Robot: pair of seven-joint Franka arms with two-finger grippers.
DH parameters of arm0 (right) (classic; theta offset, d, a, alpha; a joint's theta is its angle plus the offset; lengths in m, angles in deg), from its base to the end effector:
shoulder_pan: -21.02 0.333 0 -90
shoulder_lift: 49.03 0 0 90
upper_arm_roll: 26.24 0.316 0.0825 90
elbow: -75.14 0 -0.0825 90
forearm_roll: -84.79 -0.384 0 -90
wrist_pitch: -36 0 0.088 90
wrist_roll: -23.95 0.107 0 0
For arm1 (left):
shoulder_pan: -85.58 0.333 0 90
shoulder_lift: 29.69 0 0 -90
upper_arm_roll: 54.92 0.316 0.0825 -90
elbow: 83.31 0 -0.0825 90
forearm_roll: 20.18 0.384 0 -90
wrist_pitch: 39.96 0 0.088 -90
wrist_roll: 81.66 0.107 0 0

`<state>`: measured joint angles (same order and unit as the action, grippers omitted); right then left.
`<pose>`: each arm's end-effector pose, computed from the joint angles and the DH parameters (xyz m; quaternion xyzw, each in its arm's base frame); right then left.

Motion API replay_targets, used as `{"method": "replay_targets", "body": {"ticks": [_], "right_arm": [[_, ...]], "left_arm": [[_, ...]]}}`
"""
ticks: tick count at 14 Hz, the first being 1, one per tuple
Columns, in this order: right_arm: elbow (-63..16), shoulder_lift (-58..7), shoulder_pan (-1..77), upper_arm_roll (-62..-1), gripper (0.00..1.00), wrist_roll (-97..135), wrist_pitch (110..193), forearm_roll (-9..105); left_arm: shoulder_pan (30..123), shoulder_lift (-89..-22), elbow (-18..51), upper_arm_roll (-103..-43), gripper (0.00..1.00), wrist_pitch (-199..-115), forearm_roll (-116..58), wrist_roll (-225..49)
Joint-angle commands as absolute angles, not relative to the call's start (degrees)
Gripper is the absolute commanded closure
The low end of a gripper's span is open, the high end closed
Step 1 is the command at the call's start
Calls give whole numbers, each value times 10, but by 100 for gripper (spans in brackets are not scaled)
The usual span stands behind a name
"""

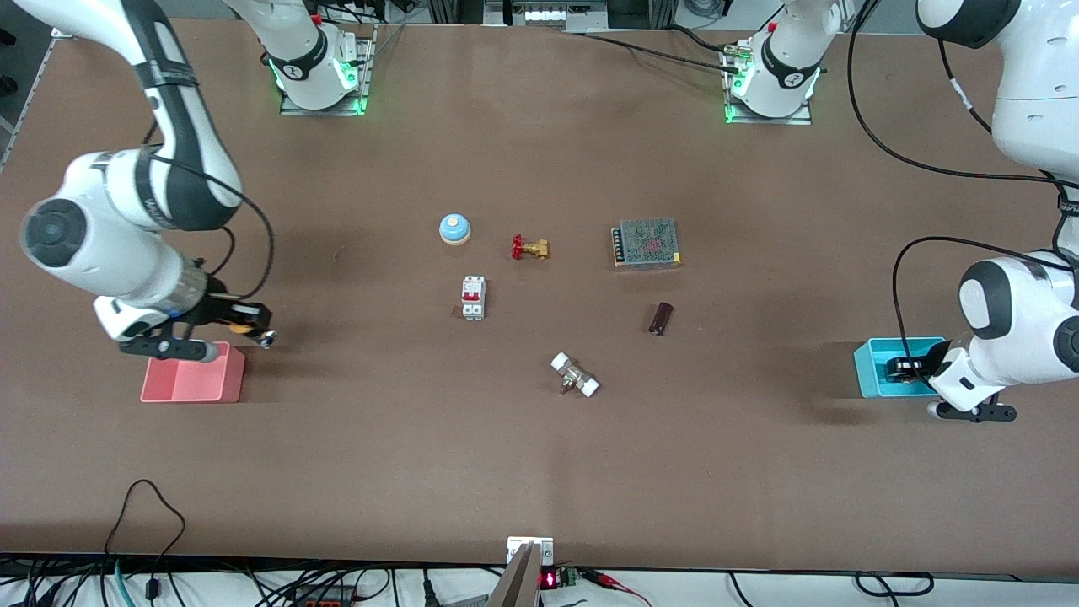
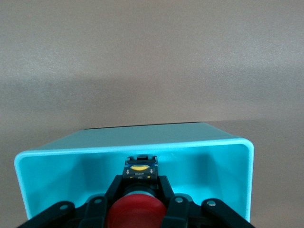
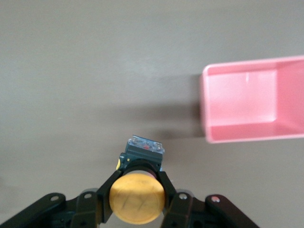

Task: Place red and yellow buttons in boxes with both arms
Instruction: 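Lower the red button into the cyan box while the right gripper carries yellow button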

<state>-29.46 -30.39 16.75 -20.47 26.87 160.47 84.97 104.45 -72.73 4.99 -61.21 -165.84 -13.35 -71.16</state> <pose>0.6357 0.0123 0.3604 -0.9997 0.0143 -0.0110 0.0152 0.6766 0.1663 0.2034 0.9989 -0.0060 -0.0456 0.0005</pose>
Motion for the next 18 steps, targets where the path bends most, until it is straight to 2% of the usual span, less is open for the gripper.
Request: {"method": "replay_targets", "body": {"ticks": [1, 5, 10, 18], "right_arm": [[-265, -295, 124, -197, 81, 178, 1597, 848], [-239, -265, 90, -197, 81, 117, 1604, 848], [-239, -224, 57, -197, 81, 64, 1619, 849], [-237, -170, 46, -197, 81, 37, 1706, 849]], "left_arm": [[1052, -723, 49, -619, 0, -1652, -140, -691], [1054, -716, 48, -618, 0, -1649, -140, -658], [1051, -662, 40, -626, 0, -1568, -139, -657], [1007, -531, -14, -659, 0, -1324, -133, -707]]}}
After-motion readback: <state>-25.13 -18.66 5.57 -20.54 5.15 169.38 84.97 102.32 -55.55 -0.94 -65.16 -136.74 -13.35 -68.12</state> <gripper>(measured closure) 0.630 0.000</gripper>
